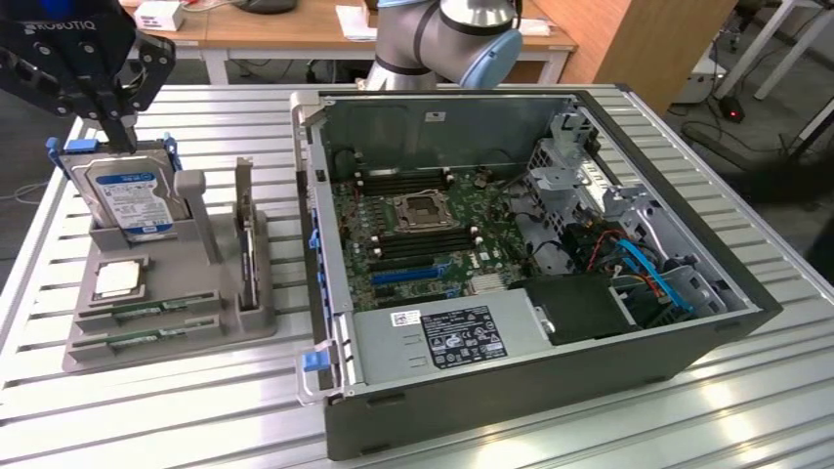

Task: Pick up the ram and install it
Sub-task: 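Pick up the ram and move it above insertion slot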

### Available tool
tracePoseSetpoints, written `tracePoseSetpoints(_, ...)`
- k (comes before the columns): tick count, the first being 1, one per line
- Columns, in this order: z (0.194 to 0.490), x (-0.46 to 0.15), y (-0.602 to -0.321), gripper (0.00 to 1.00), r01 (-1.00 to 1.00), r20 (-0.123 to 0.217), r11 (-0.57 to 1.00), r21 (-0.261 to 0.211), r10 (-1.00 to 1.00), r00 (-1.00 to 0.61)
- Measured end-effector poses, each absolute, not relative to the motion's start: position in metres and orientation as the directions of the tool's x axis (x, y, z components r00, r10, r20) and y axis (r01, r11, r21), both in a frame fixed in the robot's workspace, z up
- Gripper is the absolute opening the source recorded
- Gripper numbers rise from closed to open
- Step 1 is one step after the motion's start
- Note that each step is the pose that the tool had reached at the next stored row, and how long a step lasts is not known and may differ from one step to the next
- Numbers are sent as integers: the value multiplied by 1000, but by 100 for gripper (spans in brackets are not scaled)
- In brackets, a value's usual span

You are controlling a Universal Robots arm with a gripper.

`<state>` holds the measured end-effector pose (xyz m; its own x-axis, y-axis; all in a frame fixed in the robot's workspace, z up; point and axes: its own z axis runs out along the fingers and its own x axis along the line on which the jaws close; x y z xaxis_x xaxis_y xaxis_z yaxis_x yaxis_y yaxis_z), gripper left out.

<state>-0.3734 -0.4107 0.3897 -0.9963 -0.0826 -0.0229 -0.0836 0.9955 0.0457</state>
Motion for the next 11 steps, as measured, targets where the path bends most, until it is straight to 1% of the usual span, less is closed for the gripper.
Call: tracePoseSetpoints(11,390,-373,-411,9,-136,-23,990,46,-135,-991)
